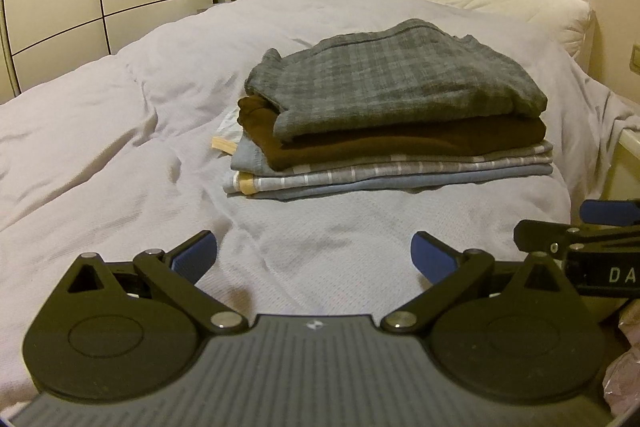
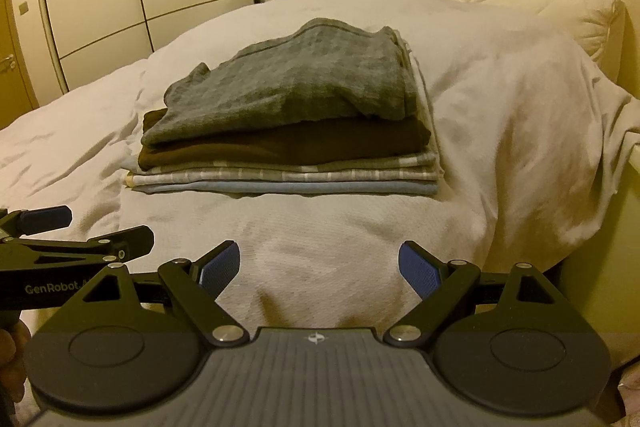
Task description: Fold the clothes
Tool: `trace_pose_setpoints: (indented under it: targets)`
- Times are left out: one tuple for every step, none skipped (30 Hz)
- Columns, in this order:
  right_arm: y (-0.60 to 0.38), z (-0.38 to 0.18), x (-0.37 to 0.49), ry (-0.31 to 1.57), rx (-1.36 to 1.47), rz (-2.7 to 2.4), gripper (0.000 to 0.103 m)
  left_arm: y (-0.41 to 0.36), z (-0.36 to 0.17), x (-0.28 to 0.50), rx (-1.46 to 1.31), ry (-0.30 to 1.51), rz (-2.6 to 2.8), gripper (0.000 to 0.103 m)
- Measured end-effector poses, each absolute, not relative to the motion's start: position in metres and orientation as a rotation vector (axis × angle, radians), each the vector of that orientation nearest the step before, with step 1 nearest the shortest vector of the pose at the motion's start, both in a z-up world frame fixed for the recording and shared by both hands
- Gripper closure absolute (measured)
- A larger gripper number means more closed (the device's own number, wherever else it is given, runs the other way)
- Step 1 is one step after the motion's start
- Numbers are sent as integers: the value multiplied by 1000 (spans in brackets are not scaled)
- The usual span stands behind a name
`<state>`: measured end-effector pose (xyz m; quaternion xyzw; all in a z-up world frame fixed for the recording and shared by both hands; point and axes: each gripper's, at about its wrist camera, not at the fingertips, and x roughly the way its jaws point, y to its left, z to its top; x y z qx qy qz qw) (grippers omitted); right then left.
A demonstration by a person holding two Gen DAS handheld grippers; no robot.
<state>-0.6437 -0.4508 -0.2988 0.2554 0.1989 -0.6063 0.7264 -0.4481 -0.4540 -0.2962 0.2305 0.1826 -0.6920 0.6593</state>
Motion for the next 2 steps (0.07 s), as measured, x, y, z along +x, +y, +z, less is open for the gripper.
trace_pose_setpoints:
  targets:
    - [-450,-299,-643,439,562,-1336,15,-453,-296,-447,519,413,-1563,1]
    - [-450,-298,-642,439,561,-1335,15,-453,-296,-447,517,414,-1560,1]
